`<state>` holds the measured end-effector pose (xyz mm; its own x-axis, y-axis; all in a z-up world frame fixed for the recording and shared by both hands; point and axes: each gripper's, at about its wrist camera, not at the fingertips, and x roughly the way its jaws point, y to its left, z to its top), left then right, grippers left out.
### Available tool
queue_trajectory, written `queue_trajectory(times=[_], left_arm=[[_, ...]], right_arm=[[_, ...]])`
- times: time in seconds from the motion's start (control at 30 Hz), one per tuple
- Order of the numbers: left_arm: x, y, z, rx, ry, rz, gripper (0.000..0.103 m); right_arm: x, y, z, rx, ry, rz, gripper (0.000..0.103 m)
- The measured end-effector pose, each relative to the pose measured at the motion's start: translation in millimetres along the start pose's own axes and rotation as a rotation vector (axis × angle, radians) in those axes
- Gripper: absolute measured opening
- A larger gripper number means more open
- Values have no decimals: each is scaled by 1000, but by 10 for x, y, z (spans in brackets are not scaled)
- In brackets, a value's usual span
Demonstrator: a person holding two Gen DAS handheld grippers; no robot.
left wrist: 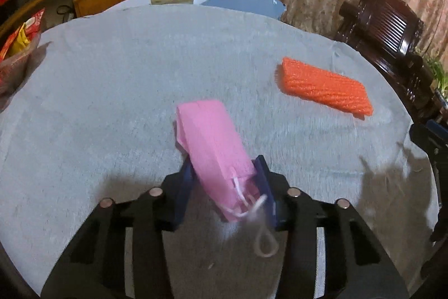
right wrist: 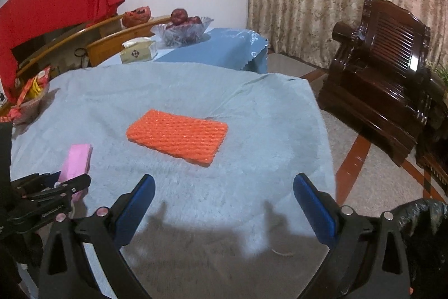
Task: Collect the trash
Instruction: 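Grasp the pink packet with the left gripper while the right gripper grasps the orange foam net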
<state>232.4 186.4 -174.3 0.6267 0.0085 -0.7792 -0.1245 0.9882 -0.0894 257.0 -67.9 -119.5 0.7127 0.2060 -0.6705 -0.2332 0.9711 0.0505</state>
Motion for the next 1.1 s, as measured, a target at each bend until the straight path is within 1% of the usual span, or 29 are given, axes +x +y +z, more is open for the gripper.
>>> queue_trajectory(times=[0.03,0.07,0.17,0.23,0.47,0.63,0.73,0.83,0.87,0.93,0.97,1.0,1.03,1.1], left_arm=[[1,-5,-2,-2,0,-3,31],[-3,6,4,-9,-4,-2,23],[-16,34,39,-17,-13,-12,12],[-50,36,81,-11,-32,-2,9],[-91,113,302,-4,-71,15,8],[-105,163,389,-14,-86,2,8],[-144,188,387,-16,-96,-10,8],[-191,213,360,-17,-99,-14,8],[-201,219,351,-18,-99,-11,8],[-207,230,334,-18,-95,-6,8],[-207,235,328,-19,-93,-4,8],[-204,236,328,-19,-91,-2,8],[-202,231,324,-22,-86,0,8],[-209,226,319,-26,-85,-2,8]], right_arm=[[27,17,12,-4,1,0,97],[65,37,34,-8,2,3,97],[166,92,109,-10,1,9,97],[245,125,159,-9,4,11,97],[562,199,342,12,28,3,97],[777,183,384,36,80,-12,97],[884,164,381,49,115,1,96],[971,173,334,52,148,22,85],[985,178,309,54,154,32,80],[962,191,265,60,144,54,72],[950,200,264,59,142,68,63],[930,215,259,52,140,85,52],[916,228,257,45,144,113,47],[896,247,274,34,150,139,33]])
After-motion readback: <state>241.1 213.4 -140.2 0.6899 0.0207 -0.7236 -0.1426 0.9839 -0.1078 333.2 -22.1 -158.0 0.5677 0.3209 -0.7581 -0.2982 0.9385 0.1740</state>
